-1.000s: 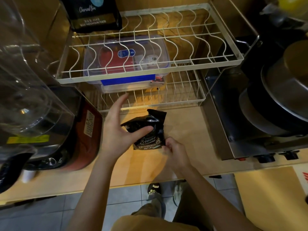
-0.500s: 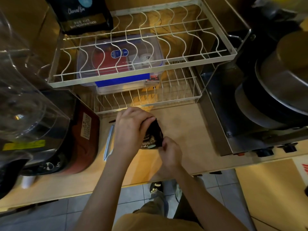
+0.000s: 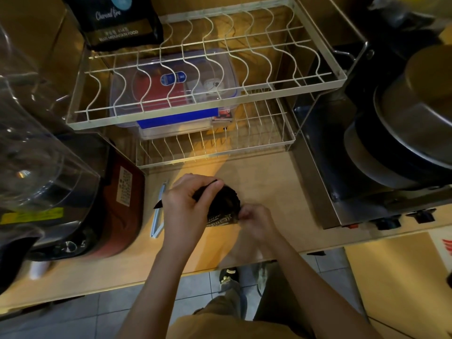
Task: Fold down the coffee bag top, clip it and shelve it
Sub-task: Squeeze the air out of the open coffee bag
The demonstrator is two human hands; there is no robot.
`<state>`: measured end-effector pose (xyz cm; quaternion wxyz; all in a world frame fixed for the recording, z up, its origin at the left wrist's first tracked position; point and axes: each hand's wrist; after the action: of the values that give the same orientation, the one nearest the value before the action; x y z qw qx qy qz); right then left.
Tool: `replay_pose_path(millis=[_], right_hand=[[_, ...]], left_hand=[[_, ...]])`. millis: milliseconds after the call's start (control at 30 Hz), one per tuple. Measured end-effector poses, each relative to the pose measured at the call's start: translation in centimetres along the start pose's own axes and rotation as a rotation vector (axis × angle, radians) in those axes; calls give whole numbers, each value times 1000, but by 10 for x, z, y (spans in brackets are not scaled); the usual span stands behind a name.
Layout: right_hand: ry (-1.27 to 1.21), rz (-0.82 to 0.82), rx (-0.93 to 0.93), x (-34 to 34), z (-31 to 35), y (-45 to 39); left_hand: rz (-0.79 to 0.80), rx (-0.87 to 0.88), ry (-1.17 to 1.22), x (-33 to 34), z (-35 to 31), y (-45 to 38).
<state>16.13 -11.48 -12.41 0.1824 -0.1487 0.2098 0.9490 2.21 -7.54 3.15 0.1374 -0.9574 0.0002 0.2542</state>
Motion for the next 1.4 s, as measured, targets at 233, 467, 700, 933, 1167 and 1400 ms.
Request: replay_pose_path(millis=[233, 467, 700, 933, 1167, 1400], right_hand=[[305, -108, -143, 0, 9, -19], [534, -176, -184, 16, 13, -20], [538, -247, -230, 16, 2, -20], [208, -73, -79, -3, 10, -24], [-216, 537, -101, -50, 74, 2], [-58, 337, -184, -30, 70, -9]], left_hand=[[38, -96, 88, -3, 0, 8], [-2, -203, 146, -2, -3, 14], [-21, -138, 144, -3, -9, 21], [29, -29, -1, -5, -11, -2], [135, 137, -76, 2, -13, -21], [-173, 242, -38, -16, 14, 7]])
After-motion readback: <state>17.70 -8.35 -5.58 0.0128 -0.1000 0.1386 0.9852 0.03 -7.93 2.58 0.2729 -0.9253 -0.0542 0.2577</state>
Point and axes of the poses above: each hand's wrist, its own y-axis away from the middle knuckle, its own x-axis out of the palm, z = x × y, and after that the axes turned 8 degrees about -z, right-handed
